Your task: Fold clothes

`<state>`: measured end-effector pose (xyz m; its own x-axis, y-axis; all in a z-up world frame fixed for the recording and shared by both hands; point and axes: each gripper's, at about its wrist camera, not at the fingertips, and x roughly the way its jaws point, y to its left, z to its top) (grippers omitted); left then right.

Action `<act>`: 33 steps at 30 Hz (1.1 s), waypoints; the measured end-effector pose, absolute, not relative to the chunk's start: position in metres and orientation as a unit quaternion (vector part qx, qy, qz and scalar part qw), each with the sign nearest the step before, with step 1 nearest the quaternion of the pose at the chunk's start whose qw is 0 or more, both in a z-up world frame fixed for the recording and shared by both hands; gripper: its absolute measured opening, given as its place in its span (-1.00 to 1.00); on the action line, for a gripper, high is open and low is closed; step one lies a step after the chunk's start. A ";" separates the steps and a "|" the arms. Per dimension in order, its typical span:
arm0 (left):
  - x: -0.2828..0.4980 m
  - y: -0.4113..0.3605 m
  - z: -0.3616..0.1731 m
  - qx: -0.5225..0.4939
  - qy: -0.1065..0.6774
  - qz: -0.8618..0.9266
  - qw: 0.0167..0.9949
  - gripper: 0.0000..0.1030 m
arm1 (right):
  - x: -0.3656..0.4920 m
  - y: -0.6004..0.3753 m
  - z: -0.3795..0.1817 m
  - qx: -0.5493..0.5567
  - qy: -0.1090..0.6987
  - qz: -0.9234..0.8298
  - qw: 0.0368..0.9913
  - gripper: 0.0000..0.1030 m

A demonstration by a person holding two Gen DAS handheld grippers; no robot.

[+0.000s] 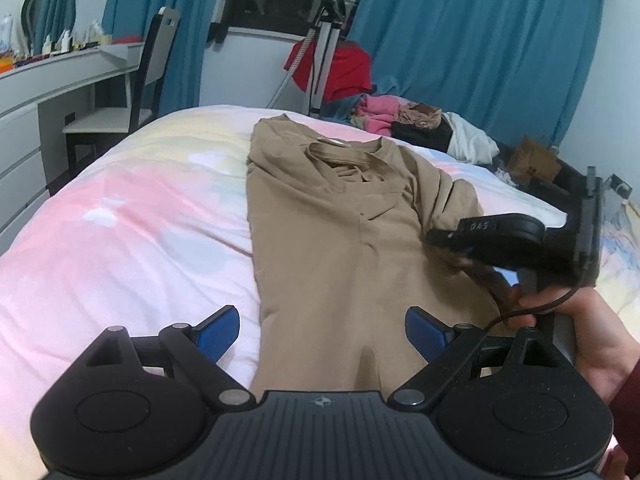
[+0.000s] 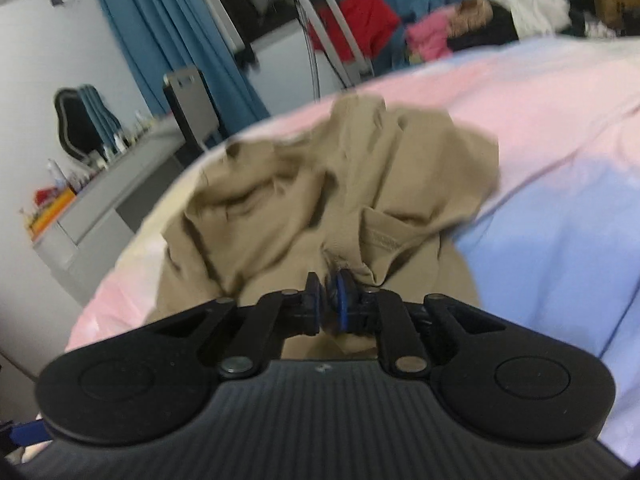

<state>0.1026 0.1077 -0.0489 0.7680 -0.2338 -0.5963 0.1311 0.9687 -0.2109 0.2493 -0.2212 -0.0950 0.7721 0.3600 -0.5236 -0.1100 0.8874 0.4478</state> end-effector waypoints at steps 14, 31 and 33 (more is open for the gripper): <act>0.112 0.113 -0.063 -0.109 0.345 -0.104 0.927 0.77 | 0.270 -0.340 -0.122 0.446 0.222 0.009 0.867 0.18; 0.124 0.102 -0.081 -0.104 0.363 -0.115 0.919 0.77 | 0.291 -0.354 -0.059 0.342 0.164 -0.017 0.925 -0.87; 0.125 0.100 -0.080 -0.100 0.362 -0.115 0.920 0.77 | 0.297 -0.360 -0.040 0.303 0.156 -0.037 0.940 -0.87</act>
